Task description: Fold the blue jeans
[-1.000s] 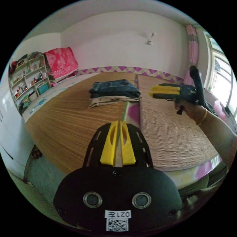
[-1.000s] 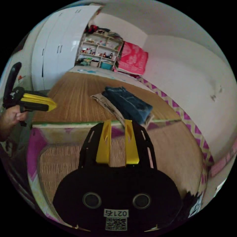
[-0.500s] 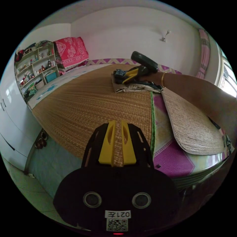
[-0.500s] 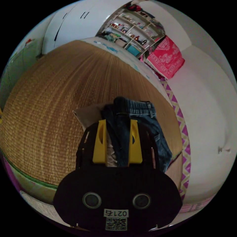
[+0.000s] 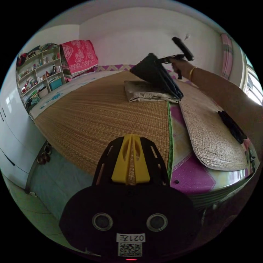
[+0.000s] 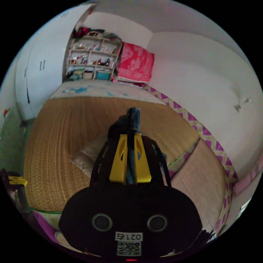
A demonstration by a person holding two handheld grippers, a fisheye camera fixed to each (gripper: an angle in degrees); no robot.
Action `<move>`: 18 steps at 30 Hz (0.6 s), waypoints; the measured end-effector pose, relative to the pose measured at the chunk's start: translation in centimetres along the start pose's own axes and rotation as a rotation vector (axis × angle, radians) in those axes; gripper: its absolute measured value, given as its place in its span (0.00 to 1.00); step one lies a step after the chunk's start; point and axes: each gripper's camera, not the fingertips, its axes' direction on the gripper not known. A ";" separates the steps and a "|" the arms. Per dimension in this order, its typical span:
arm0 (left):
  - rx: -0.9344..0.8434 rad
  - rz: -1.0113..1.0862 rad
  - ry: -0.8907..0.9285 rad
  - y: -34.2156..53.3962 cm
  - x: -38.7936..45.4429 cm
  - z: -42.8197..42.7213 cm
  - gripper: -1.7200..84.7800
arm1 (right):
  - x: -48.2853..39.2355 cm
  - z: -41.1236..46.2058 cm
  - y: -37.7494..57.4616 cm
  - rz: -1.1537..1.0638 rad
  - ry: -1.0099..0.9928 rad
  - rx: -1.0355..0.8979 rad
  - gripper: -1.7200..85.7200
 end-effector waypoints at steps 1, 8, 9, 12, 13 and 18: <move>0.003 -0.001 0.004 -0.1 -0.1 -0.2 0.01 | 1.3 -1.3 -0.1 0.021 0.010 0.008 0.06; 0.039 0.021 0.096 -1.3 0.3 -2.9 0.01 | 9.8 -17.0 2.0 0.002 0.163 -0.035 0.06; 0.045 0.022 0.127 -1.5 0.5 -3.3 0.01 | 9.5 -19.0 2.7 -0.033 0.153 -0.073 0.06; 0.053 0.033 0.187 -1.9 1.4 -4.3 0.01 | 5.9 -20.9 5.5 -0.153 0.125 -0.210 0.06; 0.053 0.038 0.195 -2.0 1.7 -4.4 0.01 | 4.7 -20.6 6.4 -0.179 0.117 -0.244 0.06; 0.040 0.092 0.263 -2.5 4.6 -6.0 0.01 | -9.1 -12.8 17.5 -0.372 -0.035 -0.539 0.06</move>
